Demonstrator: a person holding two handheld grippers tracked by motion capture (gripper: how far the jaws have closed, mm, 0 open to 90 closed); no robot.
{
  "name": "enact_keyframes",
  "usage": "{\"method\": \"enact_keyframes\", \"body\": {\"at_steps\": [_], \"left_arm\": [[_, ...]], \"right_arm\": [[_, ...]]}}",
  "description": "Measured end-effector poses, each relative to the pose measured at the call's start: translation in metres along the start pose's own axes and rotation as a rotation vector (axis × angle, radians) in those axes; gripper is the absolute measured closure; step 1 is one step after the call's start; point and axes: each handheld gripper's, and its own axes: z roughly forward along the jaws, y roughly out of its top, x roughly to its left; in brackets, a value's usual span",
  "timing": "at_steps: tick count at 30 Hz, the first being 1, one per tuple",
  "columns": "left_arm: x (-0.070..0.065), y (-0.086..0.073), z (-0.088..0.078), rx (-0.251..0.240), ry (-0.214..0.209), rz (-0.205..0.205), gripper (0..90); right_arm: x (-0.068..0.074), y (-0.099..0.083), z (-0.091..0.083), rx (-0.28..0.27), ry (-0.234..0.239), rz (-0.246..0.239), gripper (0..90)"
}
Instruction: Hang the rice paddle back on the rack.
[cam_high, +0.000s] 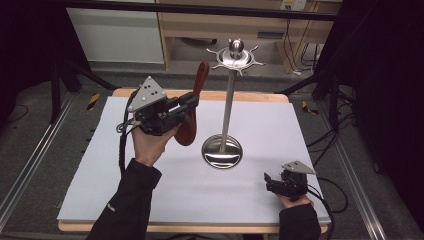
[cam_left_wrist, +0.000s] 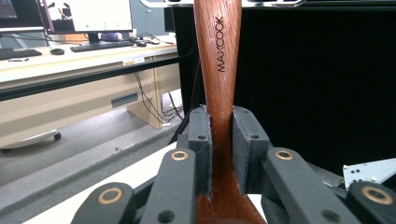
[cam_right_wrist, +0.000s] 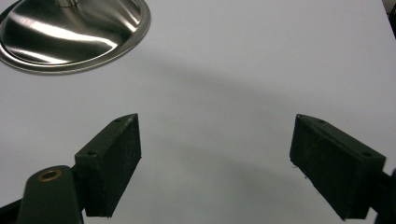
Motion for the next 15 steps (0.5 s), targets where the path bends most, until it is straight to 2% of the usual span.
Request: {"method": "enact_keyframes", "body": {"at_steps": [15], "left_arm": [[0.0001, 0.0017, 0.0091, 0.013, 0.000, 0.002, 78.1]], "right_arm": [[0.0000, 0.0001, -0.0003, -0.001, 0.004, 0.002, 16.7]]}}
